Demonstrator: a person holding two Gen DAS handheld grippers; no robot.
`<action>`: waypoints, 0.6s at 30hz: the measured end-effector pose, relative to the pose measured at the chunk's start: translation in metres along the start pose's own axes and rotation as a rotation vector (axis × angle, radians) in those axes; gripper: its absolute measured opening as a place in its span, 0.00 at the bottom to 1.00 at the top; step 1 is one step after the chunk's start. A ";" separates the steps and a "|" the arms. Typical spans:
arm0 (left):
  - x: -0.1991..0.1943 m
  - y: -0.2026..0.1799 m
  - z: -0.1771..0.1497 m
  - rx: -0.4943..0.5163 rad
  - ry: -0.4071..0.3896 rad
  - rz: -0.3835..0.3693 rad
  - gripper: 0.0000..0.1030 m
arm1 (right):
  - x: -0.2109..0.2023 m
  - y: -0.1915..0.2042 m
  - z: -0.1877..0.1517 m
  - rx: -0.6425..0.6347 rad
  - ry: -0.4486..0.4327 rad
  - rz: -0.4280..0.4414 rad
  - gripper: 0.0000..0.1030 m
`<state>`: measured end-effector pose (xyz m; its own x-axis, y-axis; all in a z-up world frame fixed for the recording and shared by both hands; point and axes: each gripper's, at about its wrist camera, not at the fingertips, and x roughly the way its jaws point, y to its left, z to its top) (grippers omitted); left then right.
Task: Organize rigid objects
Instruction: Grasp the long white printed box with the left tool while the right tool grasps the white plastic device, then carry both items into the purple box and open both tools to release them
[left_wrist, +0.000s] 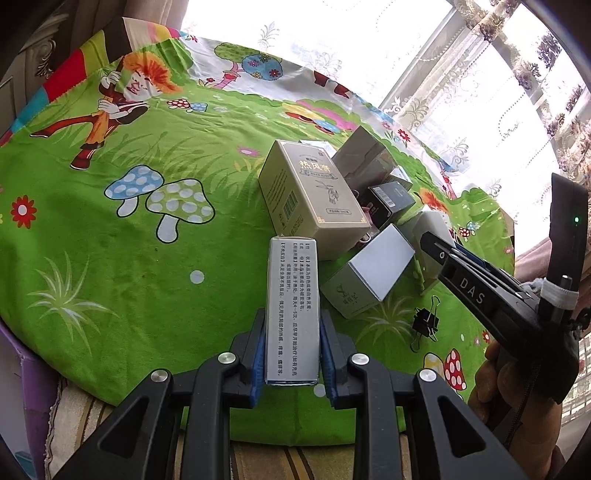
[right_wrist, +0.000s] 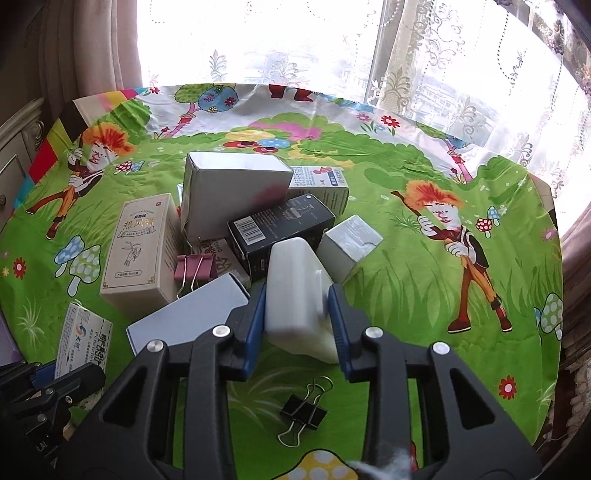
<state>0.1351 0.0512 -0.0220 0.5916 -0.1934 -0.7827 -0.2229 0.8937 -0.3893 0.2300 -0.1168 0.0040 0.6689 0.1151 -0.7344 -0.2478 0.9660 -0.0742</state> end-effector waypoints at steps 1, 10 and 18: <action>-0.001 0.000 0.000 0.000 -0.006 -0.002 0.26 | -0.002 -0.004 0.000 0.014 -0.011 0.002 0.34; -0.021 0.001 -0.007 0.000 -0.075 0.001 0.26 | -0.036 -0.025 -0.010 0.136 -0.099 0.027 0.25; -0.044 0.014 -0.016 -0.029 -0.129 0.018 0.26 | -0.071 -0.017 -0.013 0.156 -0.177 0.089 0.25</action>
<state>0.0933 0.0654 -0.0005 0.6815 -0.1219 -0.7215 -0.2556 0.8843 -0.3908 0.1774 -0.1448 0.0484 0.7653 0.2268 -0.6024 -0.2091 0.9727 0.1006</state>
